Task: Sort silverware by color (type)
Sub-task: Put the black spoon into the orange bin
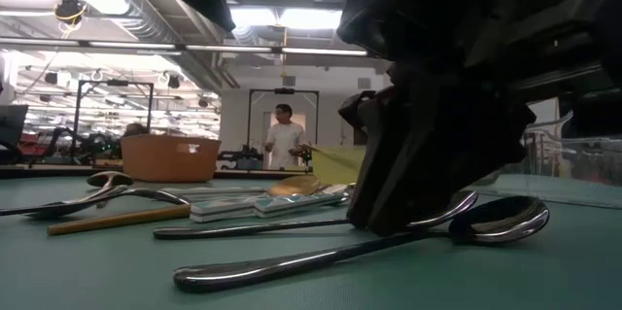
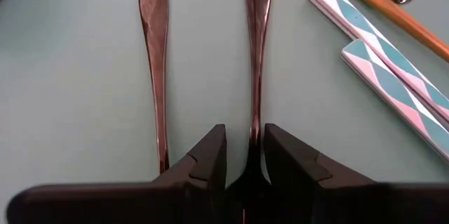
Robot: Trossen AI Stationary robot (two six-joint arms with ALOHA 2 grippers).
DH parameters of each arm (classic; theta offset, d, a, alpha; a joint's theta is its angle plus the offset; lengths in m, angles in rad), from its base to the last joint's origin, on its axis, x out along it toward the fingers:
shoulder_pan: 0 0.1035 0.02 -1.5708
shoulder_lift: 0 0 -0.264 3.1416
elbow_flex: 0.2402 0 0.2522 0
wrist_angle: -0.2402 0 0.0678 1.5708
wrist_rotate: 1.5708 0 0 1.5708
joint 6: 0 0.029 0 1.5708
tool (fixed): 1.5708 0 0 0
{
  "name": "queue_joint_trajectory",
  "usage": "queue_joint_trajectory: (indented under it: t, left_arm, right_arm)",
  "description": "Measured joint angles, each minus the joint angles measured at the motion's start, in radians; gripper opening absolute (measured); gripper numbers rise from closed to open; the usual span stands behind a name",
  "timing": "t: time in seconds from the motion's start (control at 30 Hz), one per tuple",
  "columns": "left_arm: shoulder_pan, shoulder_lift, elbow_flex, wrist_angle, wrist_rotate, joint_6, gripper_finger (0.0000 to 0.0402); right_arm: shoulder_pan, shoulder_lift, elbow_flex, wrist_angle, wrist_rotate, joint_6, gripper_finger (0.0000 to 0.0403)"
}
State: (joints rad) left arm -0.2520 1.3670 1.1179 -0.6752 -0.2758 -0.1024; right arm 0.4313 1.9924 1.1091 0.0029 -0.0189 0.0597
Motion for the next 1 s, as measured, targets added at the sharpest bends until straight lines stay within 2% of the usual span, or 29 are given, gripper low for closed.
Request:
queue_joint_trajectory:
  t: [0.5,1.0]
  left_arm:
    - [0.0,0.0,0.0,0.0,-0.001,0.0,0.0047]
    - [0.0,0.0,0.0,0.0,0.0,0.0,0.0047]
  right_arm:
    - [0.0,0.007,0.0,-0.001,0.017,0.0,0.0095]
    - [0.0,0.009,0.0,-0.002,0.022,-0.001,0.0004]
